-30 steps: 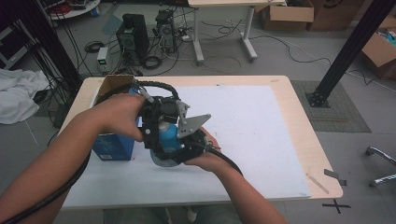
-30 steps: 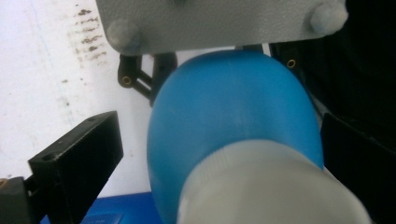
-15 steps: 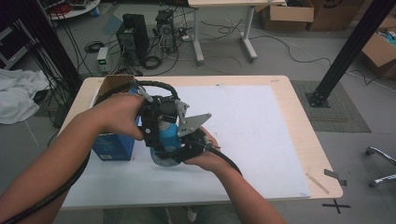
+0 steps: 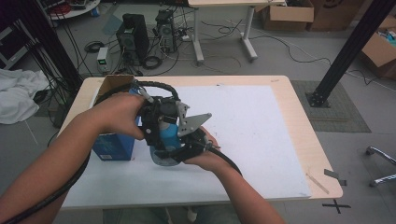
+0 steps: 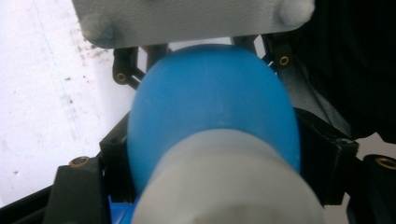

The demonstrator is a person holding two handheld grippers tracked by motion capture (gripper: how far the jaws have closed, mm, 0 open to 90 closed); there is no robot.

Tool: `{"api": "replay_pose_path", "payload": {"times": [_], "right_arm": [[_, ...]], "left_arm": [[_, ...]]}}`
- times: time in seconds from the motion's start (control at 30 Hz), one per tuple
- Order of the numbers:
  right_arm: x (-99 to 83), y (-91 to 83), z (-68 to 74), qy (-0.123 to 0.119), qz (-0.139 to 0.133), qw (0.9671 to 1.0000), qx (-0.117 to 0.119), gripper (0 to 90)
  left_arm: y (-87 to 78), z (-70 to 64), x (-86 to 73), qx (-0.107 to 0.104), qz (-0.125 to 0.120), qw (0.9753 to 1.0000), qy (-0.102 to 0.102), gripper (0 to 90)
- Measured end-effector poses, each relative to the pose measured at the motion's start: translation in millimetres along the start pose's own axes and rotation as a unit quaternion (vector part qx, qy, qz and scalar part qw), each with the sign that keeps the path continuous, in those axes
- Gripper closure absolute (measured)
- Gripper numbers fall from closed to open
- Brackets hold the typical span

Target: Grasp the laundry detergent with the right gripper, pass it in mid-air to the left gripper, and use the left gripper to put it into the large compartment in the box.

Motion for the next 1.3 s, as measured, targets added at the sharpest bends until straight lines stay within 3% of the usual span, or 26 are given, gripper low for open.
{"api": "replay_pose_path", "payload": {"times": [0.13,0.83,1.13,1.3], "right_arm": [[0.5,0.7,0.4,-0.008,-0.001,1.0,-0.002,45.3],[1.8,3.3,-0.3,-0.003,-0.004,1.0,0.005,45.4],[1.5,5.7,-1.1,-0.001,-0.001,1.0,0.006,45.4],[3.5,3.1,-1.2,-0.008,-0.001,1.0,-0.001,43.6]], "left_arm": [[0.3,-0.1,0.8,0.004,0.006,1.0,-0.002,32.9],[1.2,-0.3,-1.0,0.012,0.02,0.9997,-0.002,36.6],[2.6,-0.3,0.5,0.013,0.043,0.9988,-0.017,38.3],[0.0,-1.1,0.1,0.022,0.039,0.9988,-0.017,38.7]]}}
Point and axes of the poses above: each handheld gripper's, and its own axes: y roughly forward along the jaws, x roughly out of its top, z roughly to its left, the point moved 1 cm from there along y, roughly forward along the jaws, and after that the axes turned 7 degrees about y, right-handed, at the moved point
